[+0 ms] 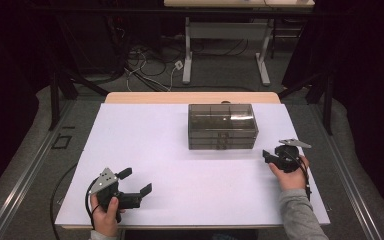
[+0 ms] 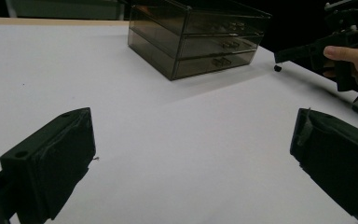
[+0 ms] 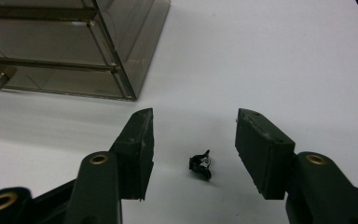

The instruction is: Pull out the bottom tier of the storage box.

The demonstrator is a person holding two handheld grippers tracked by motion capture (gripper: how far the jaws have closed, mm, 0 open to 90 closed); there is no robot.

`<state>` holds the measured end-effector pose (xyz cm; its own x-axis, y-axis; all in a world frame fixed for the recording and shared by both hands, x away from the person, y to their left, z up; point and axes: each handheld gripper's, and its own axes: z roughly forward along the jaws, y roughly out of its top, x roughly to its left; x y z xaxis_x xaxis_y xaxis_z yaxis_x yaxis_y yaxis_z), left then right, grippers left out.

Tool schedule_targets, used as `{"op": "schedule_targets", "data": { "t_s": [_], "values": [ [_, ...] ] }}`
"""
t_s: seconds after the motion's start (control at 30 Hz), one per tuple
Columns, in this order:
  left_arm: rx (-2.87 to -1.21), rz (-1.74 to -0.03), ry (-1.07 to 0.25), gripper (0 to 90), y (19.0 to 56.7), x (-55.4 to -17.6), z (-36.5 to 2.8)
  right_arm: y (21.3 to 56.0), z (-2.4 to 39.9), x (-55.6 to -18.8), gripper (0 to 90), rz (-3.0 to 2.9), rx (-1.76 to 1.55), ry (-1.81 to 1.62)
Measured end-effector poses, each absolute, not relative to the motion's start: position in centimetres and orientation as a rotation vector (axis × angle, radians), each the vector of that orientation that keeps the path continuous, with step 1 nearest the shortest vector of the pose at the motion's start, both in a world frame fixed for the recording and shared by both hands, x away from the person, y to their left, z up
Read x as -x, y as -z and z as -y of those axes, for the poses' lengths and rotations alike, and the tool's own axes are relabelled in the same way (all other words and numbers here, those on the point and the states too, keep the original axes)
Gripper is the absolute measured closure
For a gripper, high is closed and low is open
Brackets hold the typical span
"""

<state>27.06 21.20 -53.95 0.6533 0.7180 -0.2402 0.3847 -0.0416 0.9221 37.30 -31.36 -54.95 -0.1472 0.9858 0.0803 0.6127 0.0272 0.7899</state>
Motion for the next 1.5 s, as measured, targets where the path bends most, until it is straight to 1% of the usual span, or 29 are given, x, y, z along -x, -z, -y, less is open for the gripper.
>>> {"op": "schedule_targets", "data": {
  "t_s": [0.03, 0.1, 0.4, 0.9, 0.97, 1.13, 1.5],
  "values": [
    [-1.658, -0.915, -0.342, 0.3, 53.9, -27.1, -21.2, 55.0, 31.4, -37.3, 45.8, -1.807, -1.621, -0.969],
    [-1.656, -0.915, -0.341, 0.4, 53.9, -27.1, -21.2, 54.7, 31.3, -37.3, 42.2, -1.808, -1.607, -0.971],
    [-1.656, -0.915, -0.339, 0.3, 54.0, -27.1, -21.2, 53.5, 31.2, -37.0, 36.6, -1.815, -1.588, -0.995],
    [-1.660, -0.914, -0.338, 0.4, 54.0, -27.1, -21.3, 51.9, 30.8, -36.6, 32.6, -1.862, -1.476, -1.032],
    [-1.660, -0.914, -0.337, 0.4, 54.0, -27.1, -21.3, 51.7, 30.7, -36.6, 29.7, -1.873, -1.452, -1.012],
    [-1.660, -0.914, -0.337, 0.3, 54.0, -27.1, -21.3, 51.6, 30.4, -36.4, 29.7, -1.872, -1.487, -1.035],
    [-1.661, -0.913, -0.336, 0.4, 54.0, -27.1, -21.3, 51.4, 28.9, -36.2, 27.4, -1.911, -1.420, -1.061]
  ]
}}
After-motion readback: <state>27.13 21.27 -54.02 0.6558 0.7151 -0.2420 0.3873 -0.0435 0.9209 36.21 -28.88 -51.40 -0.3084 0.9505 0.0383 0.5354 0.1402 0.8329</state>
